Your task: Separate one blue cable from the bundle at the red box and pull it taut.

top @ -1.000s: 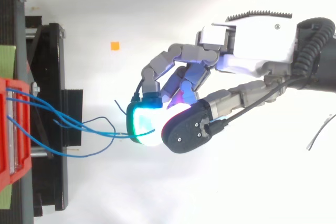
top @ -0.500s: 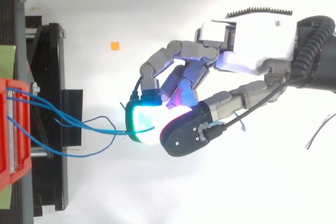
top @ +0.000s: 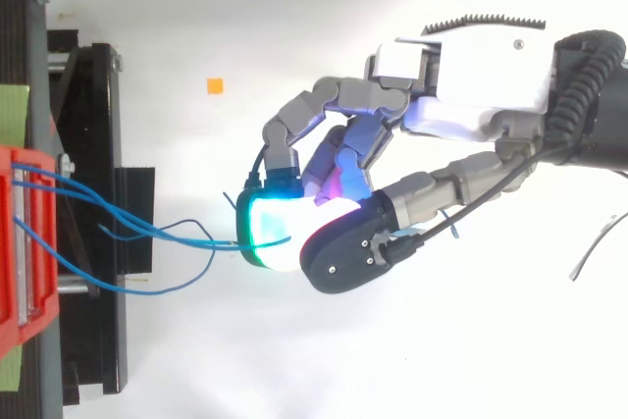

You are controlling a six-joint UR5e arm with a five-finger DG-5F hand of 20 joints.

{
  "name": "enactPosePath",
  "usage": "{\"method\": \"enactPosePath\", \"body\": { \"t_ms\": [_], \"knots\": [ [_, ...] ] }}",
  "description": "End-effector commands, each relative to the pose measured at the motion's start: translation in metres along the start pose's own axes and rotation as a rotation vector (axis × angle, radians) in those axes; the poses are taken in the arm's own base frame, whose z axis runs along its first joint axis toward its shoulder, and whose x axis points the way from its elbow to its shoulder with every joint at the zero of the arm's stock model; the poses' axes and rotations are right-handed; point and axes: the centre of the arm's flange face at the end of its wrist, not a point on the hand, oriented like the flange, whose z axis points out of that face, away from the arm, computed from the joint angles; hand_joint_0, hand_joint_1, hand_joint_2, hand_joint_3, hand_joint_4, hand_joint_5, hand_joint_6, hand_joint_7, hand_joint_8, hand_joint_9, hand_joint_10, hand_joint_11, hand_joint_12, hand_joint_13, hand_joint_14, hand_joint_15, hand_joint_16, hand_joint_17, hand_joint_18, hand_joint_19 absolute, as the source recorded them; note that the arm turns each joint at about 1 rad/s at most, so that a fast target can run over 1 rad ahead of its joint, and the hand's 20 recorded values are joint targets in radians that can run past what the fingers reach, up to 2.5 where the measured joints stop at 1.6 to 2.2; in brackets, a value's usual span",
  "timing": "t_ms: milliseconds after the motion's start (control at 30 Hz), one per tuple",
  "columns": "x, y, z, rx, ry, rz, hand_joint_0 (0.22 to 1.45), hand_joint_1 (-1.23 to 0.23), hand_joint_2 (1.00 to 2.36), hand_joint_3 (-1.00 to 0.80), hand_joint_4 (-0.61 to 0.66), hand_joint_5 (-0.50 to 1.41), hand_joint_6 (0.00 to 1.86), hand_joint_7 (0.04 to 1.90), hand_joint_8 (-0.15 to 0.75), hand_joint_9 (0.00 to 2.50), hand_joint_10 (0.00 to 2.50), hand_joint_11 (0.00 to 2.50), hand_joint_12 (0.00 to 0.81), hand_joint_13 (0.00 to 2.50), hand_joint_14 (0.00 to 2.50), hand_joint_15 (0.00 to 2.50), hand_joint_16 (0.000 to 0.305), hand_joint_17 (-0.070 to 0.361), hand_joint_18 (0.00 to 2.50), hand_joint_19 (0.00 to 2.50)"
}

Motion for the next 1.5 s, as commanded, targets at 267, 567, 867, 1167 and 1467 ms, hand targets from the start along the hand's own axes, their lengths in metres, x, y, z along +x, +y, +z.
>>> {"method": "enactPosePath", "body": {
  "t_ms": [267,567,867,1167,1467],
  "knots": [
    [0.002,-0.005,-0.005,0.052,0.036,0.0,0.62,-0.74,1.02,-0.17,-0.03,-0.11,0.91,0.99,0.174,1.15,1.04,1.25,0.193,1.26,0.0,1.57,0.02,0.046,0.85,1.08],
    [-0.002,0.001,-0.007,0.043,0.042,0.011,0.62,-0.74,1.02,-0.18,-0.03,-0.11,0.91,0.97,0.171,1.15,1.25,1.23,0.221,1.13,1.08,1.42,0.021,0.047,0.96,1.23],
    [-0.007,0.006,-0.005,0.032,0.04,0.066,0.62,-0.74,1.02,-0.19,-0.02,-0.11,0.91,0.97,0.173,1.12,1.65,1.21,0.248,0.98,1.86,1.38,0.022,0.049,0.99,1.26],
    [-0.005,0.006,-0.004,0.028,0.038,0.069,0.62,-0.74,1.02,-0.2,-0.02,-0.11,0.91,0.97,0.179,1.11,1.82,1.21,0.254,0.93,2.09,1.37,0.021,0.048,1.0,1.28],
    [-0.007,0.006,-0.004,0.023,0.035,0.062,0.62,-0.74,1.02,-0.2,-0.02,-0.11,0.91,0.99,0.174,1.1,1.84,1.22,0.252,0.92,2.12,1.35,0.022,0.05,1.0,1.28]
  ]
}}
